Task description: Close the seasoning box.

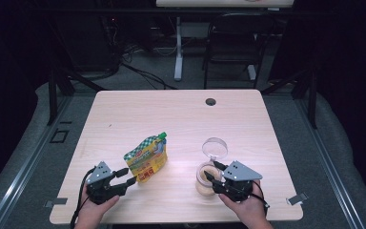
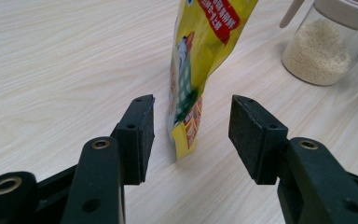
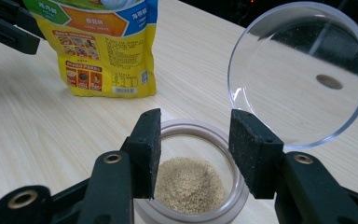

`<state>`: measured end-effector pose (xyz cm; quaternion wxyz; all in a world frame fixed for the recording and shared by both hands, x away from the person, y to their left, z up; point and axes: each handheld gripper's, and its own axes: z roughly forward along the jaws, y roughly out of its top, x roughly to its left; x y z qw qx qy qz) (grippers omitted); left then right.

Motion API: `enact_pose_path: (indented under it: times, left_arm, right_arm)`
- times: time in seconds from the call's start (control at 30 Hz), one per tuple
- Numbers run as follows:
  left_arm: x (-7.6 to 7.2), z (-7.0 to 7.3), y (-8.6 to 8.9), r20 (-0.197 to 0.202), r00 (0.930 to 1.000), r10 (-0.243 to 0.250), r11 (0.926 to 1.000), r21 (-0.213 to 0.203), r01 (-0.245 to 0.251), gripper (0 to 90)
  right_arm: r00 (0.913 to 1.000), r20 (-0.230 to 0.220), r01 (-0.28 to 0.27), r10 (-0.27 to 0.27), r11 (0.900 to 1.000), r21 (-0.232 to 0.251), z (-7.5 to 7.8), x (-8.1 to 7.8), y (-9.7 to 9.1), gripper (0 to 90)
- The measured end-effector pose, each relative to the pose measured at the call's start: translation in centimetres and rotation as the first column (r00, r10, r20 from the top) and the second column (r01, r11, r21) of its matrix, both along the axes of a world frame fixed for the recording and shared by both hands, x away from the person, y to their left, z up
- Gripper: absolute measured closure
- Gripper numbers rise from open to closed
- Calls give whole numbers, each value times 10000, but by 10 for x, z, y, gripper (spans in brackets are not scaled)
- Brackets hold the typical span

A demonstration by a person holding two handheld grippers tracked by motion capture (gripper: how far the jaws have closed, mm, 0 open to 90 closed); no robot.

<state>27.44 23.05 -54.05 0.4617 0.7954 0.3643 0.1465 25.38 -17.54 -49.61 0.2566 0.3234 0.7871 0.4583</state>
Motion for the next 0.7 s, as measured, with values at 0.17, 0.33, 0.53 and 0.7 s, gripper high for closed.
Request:
enact_pose_path:
  times: [0.17,0.33,0.53,0.7]
  left_arm:
    - [-1,1,-2,-31,10000,-12,10000,45,12,504]
    - [-2,0,-4,-4,9999,-130,9998,134,130,504]
    - [-3,1,-6,51,9997,-235,9996,138,234,503]
    - [-3,1,-7,84,9996,-255,9996,127,254,503]
  right_arm:
    - [9994,-350,-80,74,9998,-172,4,4,-1,557]
    - [9981,-586,-183,169,9996,-228,7,7,-2,573]
    - [9973,-710,-210,204,9998,-72,15,9,-4,591]
    - [9967,-803,-107,109,9999,31,27,13,-10,618]
